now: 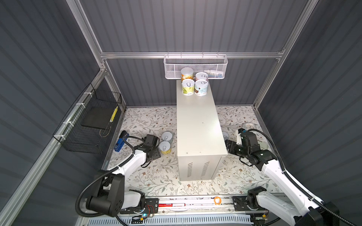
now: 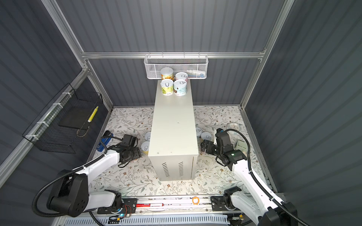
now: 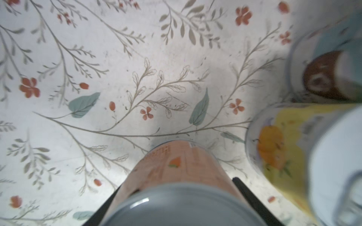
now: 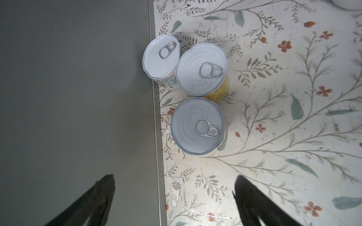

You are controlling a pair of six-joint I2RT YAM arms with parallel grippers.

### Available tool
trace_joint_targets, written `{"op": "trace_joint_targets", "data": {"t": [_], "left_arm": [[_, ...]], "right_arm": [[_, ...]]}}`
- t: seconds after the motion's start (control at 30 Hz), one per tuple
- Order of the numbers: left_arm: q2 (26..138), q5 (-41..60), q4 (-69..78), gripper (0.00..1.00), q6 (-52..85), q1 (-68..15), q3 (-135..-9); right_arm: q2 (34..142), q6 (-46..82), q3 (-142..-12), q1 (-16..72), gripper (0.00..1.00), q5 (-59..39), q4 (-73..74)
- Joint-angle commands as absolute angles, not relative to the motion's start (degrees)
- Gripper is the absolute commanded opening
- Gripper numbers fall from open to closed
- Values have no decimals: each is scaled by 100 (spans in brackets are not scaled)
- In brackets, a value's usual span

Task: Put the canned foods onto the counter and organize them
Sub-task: 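Grasp the orange-labelled floor can with the left gripper, then lift the orange-labelled can above the cabinet top with the left gripper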

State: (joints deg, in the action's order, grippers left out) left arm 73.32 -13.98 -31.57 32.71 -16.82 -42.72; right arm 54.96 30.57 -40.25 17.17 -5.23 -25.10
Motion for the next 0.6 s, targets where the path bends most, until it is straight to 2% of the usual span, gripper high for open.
{"op": "trace_joint_targets", "data": {"t": [0.0, 0.23, 0.47, 0.57], "left_arm": [[6778, -1140, -4116, 0, 2745, -1688, -5338], [7004, -661, -5665, 0, 2078, -1688, -7911], [8189, -355, -6766, 0, 1540, -1704, -10887], [8603, -94, -7031, 0, 1463, -1828, -11734]], "right_arm": [[5323, 2955, -4039, 1691, 97, -570, -2675], [5109, 2957, -4142, 1630, 97, -575, -2779], [4987, 2872, -4496, 1608, 97, -598, -3083], [4809, 2821, -4685, 1608, 97, -560, -3278]]}}
